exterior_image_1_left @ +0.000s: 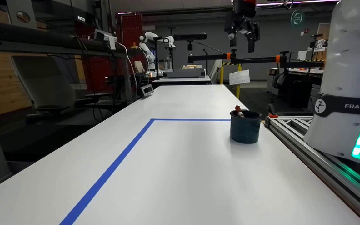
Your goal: Remove the red marker from the mug.
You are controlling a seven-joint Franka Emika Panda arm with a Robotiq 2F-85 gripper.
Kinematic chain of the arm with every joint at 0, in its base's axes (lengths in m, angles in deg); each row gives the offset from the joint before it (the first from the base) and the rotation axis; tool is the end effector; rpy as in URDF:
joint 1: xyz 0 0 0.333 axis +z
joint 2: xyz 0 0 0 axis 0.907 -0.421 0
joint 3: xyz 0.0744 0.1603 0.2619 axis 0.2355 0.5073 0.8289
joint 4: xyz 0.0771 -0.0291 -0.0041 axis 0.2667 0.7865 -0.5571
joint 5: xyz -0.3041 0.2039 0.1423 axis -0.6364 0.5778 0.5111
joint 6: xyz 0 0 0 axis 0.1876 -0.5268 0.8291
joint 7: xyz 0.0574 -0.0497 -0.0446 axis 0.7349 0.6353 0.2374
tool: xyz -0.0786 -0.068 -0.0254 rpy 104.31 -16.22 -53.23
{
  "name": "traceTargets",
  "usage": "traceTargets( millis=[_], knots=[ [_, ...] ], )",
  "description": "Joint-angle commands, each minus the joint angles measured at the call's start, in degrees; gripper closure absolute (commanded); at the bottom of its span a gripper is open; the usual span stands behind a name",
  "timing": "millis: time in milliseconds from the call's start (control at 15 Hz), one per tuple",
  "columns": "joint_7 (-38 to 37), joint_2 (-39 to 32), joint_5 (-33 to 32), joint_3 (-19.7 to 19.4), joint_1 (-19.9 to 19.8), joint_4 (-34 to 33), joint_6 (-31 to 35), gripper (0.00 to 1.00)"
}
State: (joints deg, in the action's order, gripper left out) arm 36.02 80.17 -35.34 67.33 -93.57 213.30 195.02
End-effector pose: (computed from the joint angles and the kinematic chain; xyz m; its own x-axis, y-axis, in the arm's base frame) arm 0.2104 -0.2098 0.4218 0.6212 -0.7683 -0.1546 -0.7826 -0.5981 -0.1725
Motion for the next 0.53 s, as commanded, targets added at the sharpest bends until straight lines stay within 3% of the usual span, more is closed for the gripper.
traceTargets(
  millis=[0, 333, 467],
  knots=[
    [0.3, -5.52, 2.95, -0.75, 1.68, -1.67, 1.86, 0.0],
    [2.08, -18.38, 13.1, -4.87, 4.31, -3.52, 7.7, 0.0],
    [3.26, -24.68, 17.27, -6.3, 5.43, -5.39, 5.82, 0.0]
  ],
)
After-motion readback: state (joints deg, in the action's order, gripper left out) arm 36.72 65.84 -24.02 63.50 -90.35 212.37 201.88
